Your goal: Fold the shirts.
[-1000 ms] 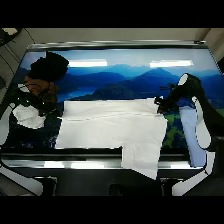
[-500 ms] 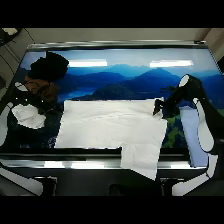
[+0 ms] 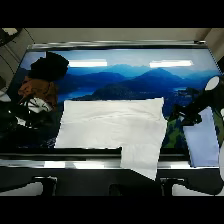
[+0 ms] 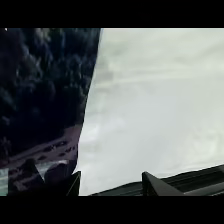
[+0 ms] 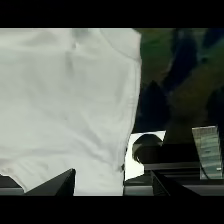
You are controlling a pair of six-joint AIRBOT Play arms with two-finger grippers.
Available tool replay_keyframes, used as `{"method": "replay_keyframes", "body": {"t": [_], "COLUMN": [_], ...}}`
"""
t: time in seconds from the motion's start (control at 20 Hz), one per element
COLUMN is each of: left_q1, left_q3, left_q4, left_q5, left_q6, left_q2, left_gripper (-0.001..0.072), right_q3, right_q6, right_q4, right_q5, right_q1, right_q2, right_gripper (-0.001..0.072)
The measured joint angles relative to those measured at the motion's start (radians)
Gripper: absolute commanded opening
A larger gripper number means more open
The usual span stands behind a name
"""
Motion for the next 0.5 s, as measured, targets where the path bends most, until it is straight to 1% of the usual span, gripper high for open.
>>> {"method": "replay_keyframes", "body": {"t": [0.05, 0.15, 0.35, 0.4, 0.5], "left_q1": [0.003, 0.006, 0.006, 0.007, 0.006], "left_q3": [-0.089, -0.225, -0.383, -0.406, -0.437], "left_q4": [0.022, 0.052, 0.076, 0.069, 0.049], "left_q5": [0.036, 0.109, 0.207, 0.216, 0.233], "left_q6": [0.0, 0.01, 0.031, 0.037, 0.05], "left_q2": [0.042, 0.103, 0.14, 0.143, 0.149], "left_gripper": [0.0433, 0.0433, 0.043, 0.0386, 0.0375], "right_q3": [-0.051, -0.133, -0.211, -0.219, -0.229], "right_q6": [-0.004, -0.009, -0.015, -0.016, -0.017], "right_q4": [0.0, -0.003, -0.002, -0.002, -0.002], "right_q5": [-0.008, -0.026, -0.037, -0.039, -0.043], "right_q1": [-0.005, -0.012, -0.017, -0.018, -0.018], "right_q2": [0.036, 0.093, 0.159, 0.167, 0.177], "right_gripper": [0.0543, 0.0543, 0.0543, 0.0543, 0.0543]}}
